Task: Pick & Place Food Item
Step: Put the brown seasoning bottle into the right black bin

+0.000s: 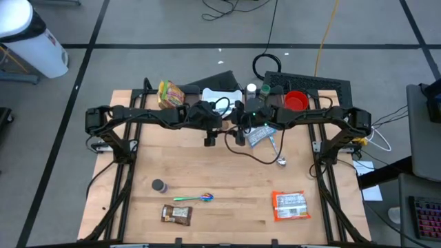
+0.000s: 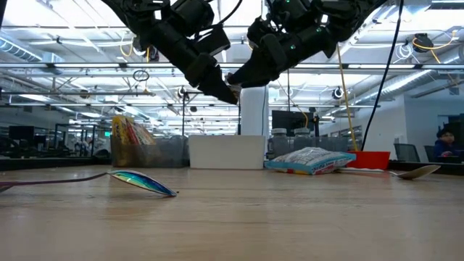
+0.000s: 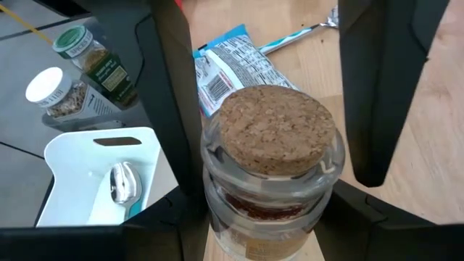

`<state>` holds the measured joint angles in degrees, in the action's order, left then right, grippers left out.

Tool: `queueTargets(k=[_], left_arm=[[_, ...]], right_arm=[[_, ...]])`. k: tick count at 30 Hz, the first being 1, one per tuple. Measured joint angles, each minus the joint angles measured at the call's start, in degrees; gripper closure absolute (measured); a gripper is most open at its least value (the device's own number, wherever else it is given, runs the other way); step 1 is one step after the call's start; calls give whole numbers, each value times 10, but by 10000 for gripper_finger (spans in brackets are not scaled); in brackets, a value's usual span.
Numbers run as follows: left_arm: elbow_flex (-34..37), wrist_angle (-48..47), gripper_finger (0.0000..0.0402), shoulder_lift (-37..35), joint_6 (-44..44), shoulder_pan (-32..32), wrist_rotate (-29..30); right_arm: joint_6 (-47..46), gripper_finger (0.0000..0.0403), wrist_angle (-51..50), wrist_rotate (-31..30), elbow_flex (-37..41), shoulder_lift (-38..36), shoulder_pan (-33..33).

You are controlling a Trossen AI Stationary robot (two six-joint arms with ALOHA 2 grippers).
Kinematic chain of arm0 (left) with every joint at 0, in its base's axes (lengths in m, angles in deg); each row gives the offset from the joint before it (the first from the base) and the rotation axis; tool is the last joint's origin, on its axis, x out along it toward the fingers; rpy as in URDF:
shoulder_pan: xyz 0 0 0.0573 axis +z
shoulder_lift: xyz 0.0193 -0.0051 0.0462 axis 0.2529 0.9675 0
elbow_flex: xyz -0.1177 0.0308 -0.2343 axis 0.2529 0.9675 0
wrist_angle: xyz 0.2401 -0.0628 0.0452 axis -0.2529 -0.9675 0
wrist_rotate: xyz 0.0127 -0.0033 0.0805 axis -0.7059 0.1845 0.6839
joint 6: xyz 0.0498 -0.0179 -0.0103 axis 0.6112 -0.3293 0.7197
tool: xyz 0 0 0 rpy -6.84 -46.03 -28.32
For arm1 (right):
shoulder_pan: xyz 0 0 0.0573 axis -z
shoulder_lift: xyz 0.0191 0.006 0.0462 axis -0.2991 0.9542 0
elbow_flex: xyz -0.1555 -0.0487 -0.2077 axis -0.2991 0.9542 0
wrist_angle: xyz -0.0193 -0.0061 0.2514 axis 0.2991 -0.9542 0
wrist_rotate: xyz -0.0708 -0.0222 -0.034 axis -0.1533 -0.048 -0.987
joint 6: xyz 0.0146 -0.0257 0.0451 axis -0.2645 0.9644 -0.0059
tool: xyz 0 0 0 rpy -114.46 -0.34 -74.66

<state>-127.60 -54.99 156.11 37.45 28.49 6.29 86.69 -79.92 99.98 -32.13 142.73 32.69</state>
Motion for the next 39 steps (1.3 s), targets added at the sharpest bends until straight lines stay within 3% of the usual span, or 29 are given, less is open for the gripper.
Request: queueTargets(k=[10, 23, 33, 39], left_arm=[[0, -2, 204, 0, -10, 0, -23], [0, -1, 202, 0, -8, 0, -24], [0, 1, 147, 0, 0, 0, -25], [-1, 6, 149, 0, 5, -1, 18]], right_arm=[[16, 221, 0, -2, 0, 0, 0], [17, 226, 1, -15, 0, 0, -1], [5, 230, 5, -15, 0, 0, 0], [6, 230, 4, -17, 0, 0, 0]])
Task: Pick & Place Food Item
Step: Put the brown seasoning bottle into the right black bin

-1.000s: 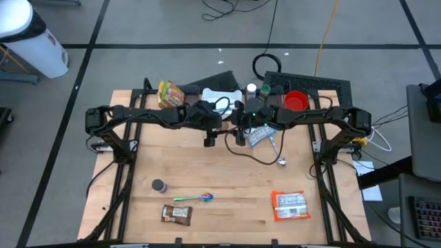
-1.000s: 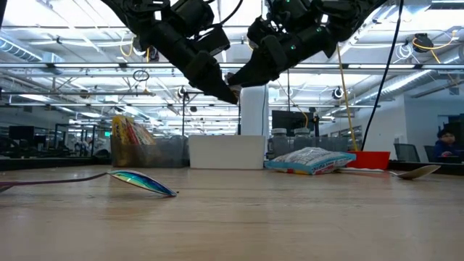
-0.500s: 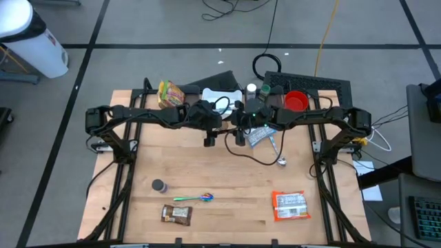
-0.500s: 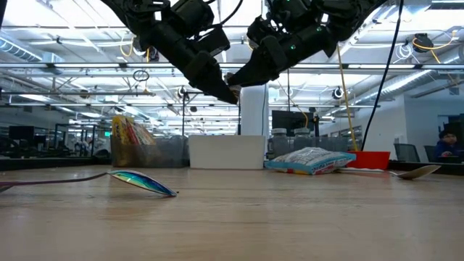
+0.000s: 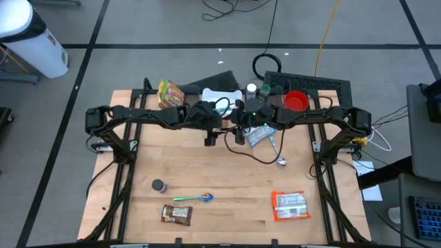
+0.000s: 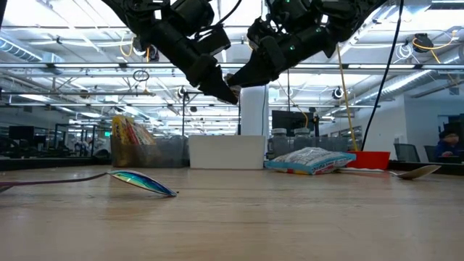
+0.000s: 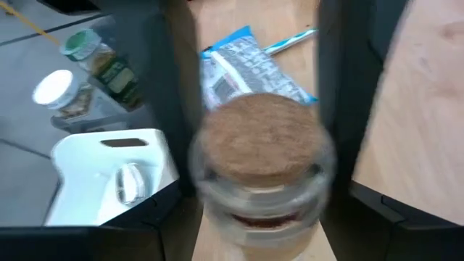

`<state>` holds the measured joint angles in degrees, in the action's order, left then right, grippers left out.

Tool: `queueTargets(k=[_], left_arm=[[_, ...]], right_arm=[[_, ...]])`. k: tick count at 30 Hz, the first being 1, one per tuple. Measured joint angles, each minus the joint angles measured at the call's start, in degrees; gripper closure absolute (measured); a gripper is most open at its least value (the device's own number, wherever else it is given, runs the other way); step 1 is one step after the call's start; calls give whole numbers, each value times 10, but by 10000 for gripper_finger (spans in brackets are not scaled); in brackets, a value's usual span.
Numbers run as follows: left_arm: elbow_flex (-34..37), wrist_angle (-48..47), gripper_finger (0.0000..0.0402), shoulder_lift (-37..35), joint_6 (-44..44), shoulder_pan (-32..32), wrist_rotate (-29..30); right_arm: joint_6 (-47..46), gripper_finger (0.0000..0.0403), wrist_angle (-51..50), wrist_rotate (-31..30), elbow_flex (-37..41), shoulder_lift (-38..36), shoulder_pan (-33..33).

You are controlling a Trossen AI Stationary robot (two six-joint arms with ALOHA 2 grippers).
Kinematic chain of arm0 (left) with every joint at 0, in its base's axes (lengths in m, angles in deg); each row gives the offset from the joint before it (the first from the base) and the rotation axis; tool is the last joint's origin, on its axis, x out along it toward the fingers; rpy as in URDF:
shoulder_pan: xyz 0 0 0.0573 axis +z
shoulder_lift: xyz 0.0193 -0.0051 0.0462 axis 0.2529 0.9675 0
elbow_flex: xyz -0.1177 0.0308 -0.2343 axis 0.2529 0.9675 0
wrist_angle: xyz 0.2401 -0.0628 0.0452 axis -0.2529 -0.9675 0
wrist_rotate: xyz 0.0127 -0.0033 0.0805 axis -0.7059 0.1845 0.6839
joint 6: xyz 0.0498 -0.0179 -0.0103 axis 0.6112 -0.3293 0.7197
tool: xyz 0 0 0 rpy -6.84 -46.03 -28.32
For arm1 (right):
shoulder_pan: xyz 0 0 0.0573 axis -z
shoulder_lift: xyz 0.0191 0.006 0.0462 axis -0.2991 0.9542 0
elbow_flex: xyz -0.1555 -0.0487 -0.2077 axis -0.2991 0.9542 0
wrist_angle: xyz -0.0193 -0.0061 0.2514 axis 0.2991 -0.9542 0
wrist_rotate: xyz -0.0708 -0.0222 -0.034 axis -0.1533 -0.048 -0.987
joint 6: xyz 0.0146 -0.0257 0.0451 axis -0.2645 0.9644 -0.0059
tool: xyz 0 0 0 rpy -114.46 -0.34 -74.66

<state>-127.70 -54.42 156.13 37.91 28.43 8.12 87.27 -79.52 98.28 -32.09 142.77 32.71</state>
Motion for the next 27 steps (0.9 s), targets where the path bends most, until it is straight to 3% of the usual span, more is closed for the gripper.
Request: queueTargets(k=[14, 27], left_arm=[[0, -13, 148, -10, 13, 1, 16], [0, -149, 151, -92, 12, 37, 20]], right_arm=[[0, 230, -24, -2, 0, -5, 10], [4, 230, -77, -19, 0, -40, 44]])
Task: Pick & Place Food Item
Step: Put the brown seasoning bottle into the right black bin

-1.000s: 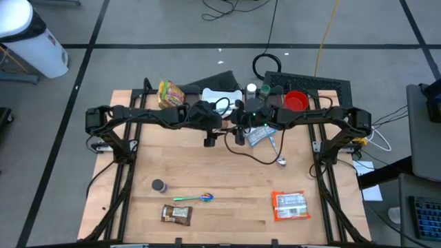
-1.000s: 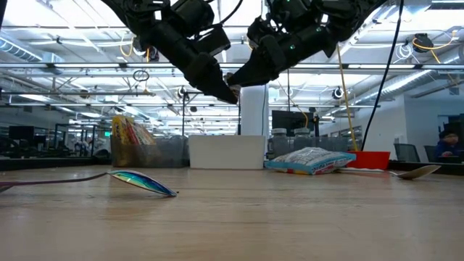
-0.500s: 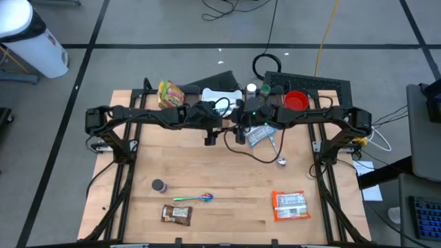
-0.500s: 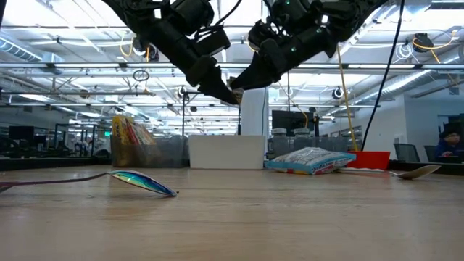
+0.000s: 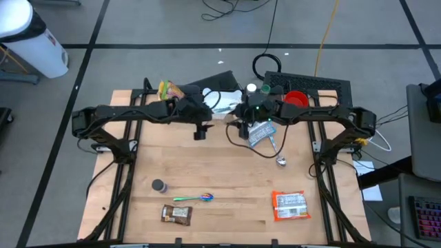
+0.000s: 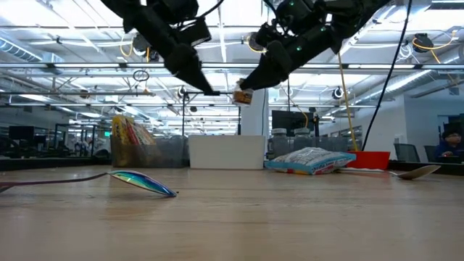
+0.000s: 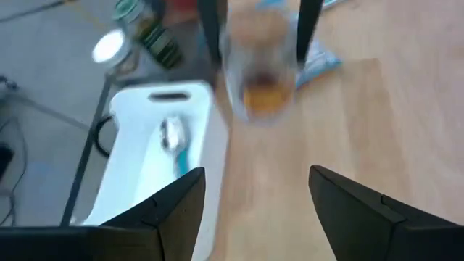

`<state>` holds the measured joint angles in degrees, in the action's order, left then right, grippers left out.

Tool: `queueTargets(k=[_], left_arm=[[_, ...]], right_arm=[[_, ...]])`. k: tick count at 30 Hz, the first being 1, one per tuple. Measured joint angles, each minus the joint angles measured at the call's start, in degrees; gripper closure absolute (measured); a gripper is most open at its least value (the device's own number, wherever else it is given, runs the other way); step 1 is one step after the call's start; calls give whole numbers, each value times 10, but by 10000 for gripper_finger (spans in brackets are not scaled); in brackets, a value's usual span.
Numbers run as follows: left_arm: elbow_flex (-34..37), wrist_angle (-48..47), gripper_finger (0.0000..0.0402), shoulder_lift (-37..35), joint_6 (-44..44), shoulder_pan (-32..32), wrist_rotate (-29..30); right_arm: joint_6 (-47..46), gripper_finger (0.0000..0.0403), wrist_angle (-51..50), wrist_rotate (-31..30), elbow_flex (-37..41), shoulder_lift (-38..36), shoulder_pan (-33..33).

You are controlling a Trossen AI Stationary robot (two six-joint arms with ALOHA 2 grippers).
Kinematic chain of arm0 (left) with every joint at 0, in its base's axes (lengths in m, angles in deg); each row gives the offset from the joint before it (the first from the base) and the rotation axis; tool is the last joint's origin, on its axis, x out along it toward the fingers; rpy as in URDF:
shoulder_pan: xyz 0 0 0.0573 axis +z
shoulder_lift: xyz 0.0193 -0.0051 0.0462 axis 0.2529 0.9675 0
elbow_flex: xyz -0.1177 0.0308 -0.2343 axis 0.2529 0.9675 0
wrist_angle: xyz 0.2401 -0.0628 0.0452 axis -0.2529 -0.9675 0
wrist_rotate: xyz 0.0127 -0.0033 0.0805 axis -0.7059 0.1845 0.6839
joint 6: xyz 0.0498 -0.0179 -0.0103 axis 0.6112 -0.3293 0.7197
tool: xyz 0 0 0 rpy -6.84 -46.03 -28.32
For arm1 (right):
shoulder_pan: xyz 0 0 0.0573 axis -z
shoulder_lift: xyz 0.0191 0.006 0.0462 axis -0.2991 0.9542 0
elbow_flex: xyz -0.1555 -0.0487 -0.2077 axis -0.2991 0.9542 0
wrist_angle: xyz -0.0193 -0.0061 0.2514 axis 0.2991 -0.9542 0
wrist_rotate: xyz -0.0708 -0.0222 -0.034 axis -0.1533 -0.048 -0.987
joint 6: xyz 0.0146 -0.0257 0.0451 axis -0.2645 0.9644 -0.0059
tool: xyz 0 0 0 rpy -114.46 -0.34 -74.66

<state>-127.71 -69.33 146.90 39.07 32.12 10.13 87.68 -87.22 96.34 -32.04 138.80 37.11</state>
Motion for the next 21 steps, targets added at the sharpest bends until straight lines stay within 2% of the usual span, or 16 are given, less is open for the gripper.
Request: queueTargets(k=[4, 7, 11, 15, 21], left_arm=[[0, -64, 149, -15, -21, 25, -19], [7, -91, 151, -22, -42, 42, -64], [38, -76, 159, -30, -59, 54, -135], [85, -28, 167, -29, -64, 56, -193], [170, 148, 176, -29, -102, 55, -253]], right_arm=[[18, 230, -48, -40, 0, -42, 19], [28, 230, -80, -68, 0, -82, 40], [28, 230, -118, -87, 0, -127, 76], [26, 230, -148, -87, 0, -154, 118], [0, 230, -142, -82, 35, -161, 173]])
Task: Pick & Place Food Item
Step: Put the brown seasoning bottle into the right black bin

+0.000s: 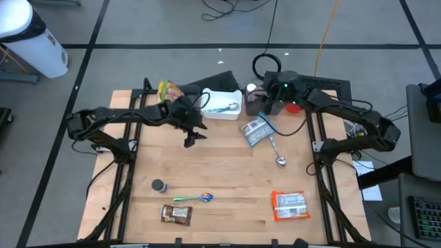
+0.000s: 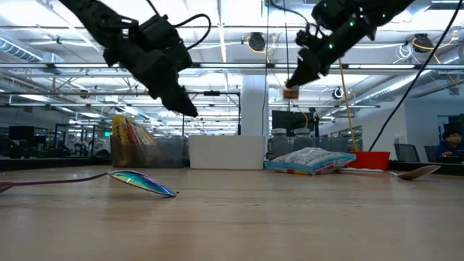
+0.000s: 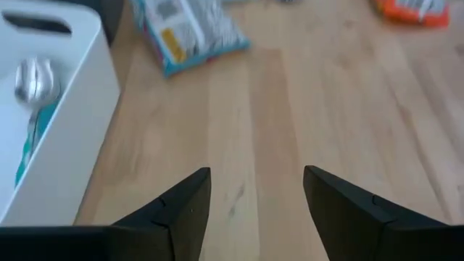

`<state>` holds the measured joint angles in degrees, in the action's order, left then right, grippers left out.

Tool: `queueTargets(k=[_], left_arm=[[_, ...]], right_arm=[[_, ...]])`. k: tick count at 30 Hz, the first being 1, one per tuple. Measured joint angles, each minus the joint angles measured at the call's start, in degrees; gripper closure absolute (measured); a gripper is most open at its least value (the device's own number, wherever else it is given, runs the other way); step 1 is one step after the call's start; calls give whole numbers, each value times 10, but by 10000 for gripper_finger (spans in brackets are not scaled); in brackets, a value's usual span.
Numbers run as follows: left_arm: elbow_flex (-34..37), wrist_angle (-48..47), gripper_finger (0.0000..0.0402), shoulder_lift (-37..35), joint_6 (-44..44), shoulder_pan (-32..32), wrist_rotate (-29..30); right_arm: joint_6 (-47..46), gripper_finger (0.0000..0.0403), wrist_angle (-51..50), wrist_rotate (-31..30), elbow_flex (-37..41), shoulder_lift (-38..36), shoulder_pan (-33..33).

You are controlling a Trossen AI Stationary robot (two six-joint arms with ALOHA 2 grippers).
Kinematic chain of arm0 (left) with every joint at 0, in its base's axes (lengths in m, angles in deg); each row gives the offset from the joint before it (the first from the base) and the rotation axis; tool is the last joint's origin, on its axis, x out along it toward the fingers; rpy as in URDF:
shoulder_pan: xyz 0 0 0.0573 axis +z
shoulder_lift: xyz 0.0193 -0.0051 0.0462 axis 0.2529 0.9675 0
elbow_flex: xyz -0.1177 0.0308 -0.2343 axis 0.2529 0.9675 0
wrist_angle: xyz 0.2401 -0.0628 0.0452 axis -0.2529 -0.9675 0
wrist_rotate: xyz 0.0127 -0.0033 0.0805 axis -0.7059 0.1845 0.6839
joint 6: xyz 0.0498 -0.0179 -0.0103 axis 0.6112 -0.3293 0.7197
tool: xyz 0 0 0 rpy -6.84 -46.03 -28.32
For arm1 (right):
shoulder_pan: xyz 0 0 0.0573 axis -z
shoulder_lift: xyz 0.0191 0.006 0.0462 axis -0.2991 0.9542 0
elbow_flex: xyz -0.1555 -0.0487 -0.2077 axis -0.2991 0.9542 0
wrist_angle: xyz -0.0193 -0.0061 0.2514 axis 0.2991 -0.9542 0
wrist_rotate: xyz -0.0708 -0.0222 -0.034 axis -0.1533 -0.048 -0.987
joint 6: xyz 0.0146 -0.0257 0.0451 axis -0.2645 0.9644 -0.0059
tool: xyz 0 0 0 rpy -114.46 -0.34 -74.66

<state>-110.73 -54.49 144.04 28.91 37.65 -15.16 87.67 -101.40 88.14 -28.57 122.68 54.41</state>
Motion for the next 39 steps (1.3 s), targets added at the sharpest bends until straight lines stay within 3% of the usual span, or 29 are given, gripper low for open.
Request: queueTargets(k=[5, 15, 27, 39], left_arm=[[35, 137, 177, 0, -55, -5, -11], [38, 224, 176, 0, -63, -50, -9], [38, 251, 176, 0, -58, -79, -9], [38, 253, 176, 0, -44, -81, 7]], right_arm=[[-24, 230, 57, 24, 57, 0, 24], [-64, 230, 181, 50, 138, 36, 35], [-89, 232, 250, 90, 123, 157, 54], [-103, 233, 267, 91, 114, 185, 61]])
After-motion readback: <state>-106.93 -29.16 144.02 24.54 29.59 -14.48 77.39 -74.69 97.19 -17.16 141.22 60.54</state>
